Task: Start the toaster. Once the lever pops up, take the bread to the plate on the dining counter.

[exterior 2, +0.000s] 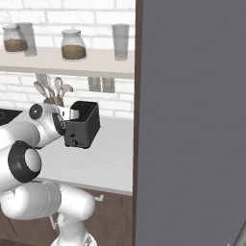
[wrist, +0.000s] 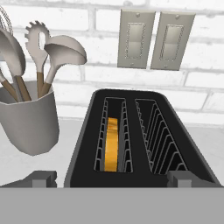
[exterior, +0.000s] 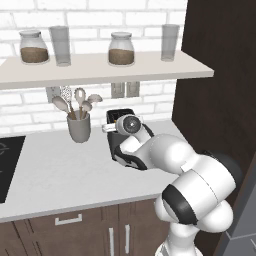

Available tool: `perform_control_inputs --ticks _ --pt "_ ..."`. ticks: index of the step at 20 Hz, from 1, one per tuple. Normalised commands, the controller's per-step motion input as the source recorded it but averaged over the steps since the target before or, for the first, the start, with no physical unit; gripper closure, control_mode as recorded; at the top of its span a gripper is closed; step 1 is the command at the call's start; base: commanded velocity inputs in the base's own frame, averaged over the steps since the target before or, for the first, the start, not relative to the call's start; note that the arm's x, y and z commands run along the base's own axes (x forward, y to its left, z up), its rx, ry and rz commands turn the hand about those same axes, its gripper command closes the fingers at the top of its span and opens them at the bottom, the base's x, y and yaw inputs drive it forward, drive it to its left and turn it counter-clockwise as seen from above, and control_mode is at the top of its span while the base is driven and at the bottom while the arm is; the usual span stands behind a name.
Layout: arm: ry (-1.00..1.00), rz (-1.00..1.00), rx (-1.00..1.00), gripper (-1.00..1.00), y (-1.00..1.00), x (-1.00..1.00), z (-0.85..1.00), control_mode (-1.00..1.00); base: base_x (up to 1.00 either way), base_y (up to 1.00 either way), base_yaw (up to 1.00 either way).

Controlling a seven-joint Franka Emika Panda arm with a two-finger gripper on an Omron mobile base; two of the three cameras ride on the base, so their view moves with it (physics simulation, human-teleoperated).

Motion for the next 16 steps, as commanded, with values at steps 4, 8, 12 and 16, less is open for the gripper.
perform_control_inputs --ticks 4,8,12,16 --pt "0.0 0.0 0.0 -1.0 0.0 0.0 0.0 -1.0 0.0 0.0 0.0" --pt "0.0 0.0 0.0 -1.0 0.0 0.0 0.0 -1.0 0.0 0.0 0.0" --pt "0.0 0.0 0.0 -1.0 0.0 0.0 0.0 -1.0 0.0 0.0 0.0" --pt "0.0 0.0 0.0 -1.0 0.0 0.0 0.0 -1.0 0.0 0.0 0.0"
